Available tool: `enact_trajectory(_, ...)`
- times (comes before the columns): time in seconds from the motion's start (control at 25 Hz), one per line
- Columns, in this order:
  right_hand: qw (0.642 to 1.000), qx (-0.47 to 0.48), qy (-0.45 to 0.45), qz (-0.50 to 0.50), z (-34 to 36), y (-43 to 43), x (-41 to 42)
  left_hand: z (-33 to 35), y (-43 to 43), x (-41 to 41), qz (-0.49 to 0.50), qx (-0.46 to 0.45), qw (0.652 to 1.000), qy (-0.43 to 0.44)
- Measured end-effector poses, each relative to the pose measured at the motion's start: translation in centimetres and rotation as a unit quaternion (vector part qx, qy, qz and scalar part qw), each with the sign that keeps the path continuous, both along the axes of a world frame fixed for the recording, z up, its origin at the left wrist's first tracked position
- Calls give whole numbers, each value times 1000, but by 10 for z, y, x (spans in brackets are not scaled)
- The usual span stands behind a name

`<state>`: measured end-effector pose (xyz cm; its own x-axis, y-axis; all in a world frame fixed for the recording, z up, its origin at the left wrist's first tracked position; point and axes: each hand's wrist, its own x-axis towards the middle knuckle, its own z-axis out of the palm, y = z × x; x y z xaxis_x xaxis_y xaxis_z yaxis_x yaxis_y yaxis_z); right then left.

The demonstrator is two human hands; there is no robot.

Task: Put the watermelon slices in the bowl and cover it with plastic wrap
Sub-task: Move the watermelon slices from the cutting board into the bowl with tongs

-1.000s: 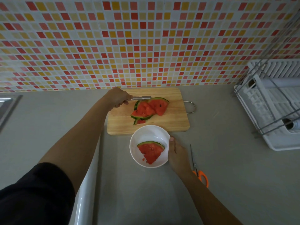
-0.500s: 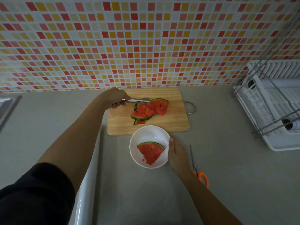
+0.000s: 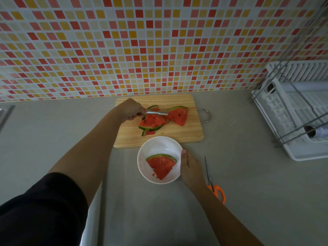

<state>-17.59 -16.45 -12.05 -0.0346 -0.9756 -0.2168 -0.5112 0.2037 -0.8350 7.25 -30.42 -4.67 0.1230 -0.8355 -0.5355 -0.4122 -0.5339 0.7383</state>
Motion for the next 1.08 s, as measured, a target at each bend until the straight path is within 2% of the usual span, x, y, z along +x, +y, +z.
enact_trajectory(0.56, 1000, 6, 3, -3, 1, 1, 0, 5, 13, 1, 93, 6, 992, 81)
enact_trajectory(0.88, 1000, 2, -2, 4, -1, 4, 2, 15, 23, 9, 111, 8, 984, 136)
enact_trajectory(1.08, 1000, 4, -12, 8, 0, -2, -2, 26, 43, 20, 85, 1, 984, 158)
